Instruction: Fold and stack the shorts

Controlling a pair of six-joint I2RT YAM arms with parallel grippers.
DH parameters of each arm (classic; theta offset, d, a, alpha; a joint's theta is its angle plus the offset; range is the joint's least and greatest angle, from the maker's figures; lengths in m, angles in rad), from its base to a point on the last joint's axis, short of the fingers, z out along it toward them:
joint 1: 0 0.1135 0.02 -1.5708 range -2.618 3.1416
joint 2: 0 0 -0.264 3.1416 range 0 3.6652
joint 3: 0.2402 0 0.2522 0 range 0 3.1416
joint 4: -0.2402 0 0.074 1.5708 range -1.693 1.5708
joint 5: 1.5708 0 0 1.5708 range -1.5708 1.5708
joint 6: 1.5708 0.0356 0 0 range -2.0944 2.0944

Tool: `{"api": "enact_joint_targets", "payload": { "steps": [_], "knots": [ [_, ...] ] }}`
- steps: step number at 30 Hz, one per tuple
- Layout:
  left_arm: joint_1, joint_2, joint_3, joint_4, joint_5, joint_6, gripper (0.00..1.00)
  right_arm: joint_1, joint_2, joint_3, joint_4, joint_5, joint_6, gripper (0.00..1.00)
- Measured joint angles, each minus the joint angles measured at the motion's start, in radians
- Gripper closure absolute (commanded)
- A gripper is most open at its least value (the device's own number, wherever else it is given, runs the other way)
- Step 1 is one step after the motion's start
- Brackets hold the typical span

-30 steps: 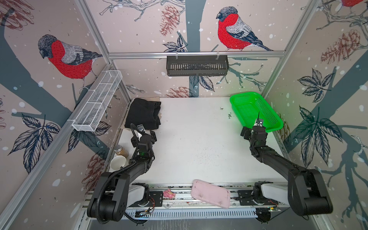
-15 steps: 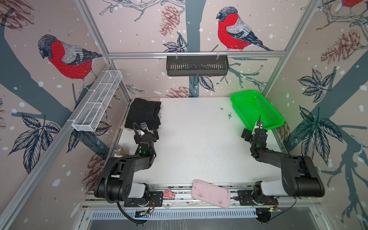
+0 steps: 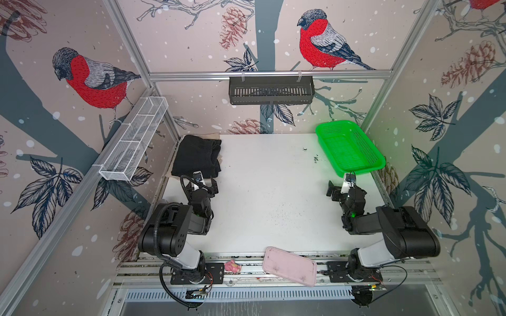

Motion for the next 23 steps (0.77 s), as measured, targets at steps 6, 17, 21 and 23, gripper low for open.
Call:
{"api": "enact_joint_targets", "payload": {
  "steps": [6,17,21,23],
  "knots": [
    [0.0,0.001,0.0,0.011,0.018,0.0,0.03,-0.01,-0.003,0.023,0.016,0.031,-0.009,0.0],
    [0.0,0.001,0.0,0.011,0.018,0.0,0.03,-0.013,-0.004,0.025,0.015,0.031,-0.009,0.0],
    [0.0,0.001,0.0,0.011,0.018,0.0,0.03,-0.013,-0.004,0.026,0.015,0.031,-0.009,0.0],
    [0.0,0.001,0.0,0.011,0.018,0.0,0.03,-0.012,-0.004,0.026,0.015,0.032,-0.009,0.0]
  ]
}}
